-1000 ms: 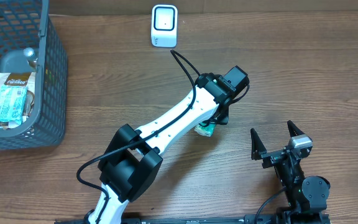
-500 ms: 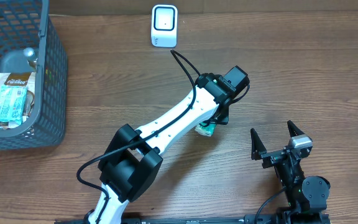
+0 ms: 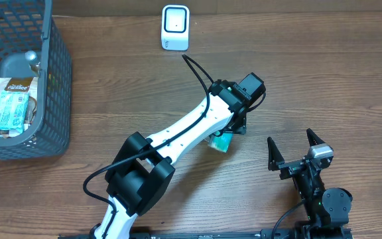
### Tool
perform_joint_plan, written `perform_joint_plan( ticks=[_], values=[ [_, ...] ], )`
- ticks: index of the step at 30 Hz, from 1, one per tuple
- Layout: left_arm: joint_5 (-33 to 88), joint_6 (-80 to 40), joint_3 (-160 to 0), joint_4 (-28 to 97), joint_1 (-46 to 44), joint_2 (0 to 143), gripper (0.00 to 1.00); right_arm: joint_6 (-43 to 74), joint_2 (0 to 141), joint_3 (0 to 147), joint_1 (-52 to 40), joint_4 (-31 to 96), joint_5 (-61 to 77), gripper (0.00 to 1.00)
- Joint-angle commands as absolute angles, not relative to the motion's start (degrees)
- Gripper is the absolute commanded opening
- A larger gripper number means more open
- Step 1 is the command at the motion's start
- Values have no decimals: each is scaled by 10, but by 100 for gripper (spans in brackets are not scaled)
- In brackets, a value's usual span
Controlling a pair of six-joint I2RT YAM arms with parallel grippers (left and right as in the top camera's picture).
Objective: Scan the item barcode
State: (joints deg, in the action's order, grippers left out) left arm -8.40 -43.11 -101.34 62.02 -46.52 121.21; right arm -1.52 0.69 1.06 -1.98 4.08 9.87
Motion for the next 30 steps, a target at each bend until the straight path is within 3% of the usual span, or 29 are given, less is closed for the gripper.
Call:
perform_joint_plan(
  ticks=[1, 16, 23, 30],
  values=[
    [-89, -422, -1009, 622, -469, 1216, 99, -18, 2, 4, -23, 38, 97, 100],
    [-62, -357, -1079, 670, -429, 1208, 100, -18, 2, 4, -23, 38, 97, 100],
    [-74, -279, -1263, 757, -379, 1204, 100, -18, 2, 4, -23, 38, 97, 100],
    [-232, -209, -1490, 817, -306, 1202, 100, -18, 2, 4, -23, 38, 97, 100]
  ],
)
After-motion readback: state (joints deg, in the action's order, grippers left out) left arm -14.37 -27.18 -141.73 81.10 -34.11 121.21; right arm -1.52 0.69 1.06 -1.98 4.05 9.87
